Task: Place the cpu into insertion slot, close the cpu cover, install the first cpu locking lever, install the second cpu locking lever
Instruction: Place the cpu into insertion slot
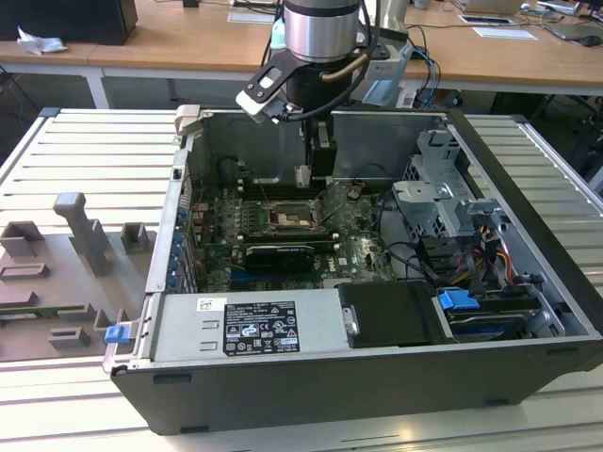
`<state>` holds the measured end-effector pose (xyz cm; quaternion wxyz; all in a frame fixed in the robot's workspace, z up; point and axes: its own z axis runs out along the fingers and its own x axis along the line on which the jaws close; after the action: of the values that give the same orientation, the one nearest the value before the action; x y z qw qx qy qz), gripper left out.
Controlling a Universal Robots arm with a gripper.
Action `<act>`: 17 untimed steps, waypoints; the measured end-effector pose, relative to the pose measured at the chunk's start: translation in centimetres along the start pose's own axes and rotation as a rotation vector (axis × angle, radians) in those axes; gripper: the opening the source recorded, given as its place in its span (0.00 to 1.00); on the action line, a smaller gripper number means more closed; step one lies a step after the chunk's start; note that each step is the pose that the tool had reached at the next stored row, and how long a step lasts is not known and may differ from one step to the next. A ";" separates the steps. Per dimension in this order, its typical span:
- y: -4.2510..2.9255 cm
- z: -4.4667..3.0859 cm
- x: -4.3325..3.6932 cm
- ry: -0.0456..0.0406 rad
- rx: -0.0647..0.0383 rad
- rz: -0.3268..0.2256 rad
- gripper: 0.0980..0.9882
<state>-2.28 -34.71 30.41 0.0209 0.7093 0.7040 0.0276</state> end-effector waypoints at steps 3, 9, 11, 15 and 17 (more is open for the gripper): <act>-0.04 0.55 -0.01 -0.0002 0.000 0.002 0.50; -0.07 0.97 -0.01 -0.0004 0.000 0.004 0.50; -0.07 1.07 -0.01 -0.0003 0.000 0.005 0.50; -0.09 1.32 -0.01 -0.0004 0.000 0.006 0.50; -0.10 1.50 -0.01 -0.0005 0.000 0.006 0.50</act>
<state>-2.28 -34.71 28.91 0.0209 0.7116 0.7018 0.0274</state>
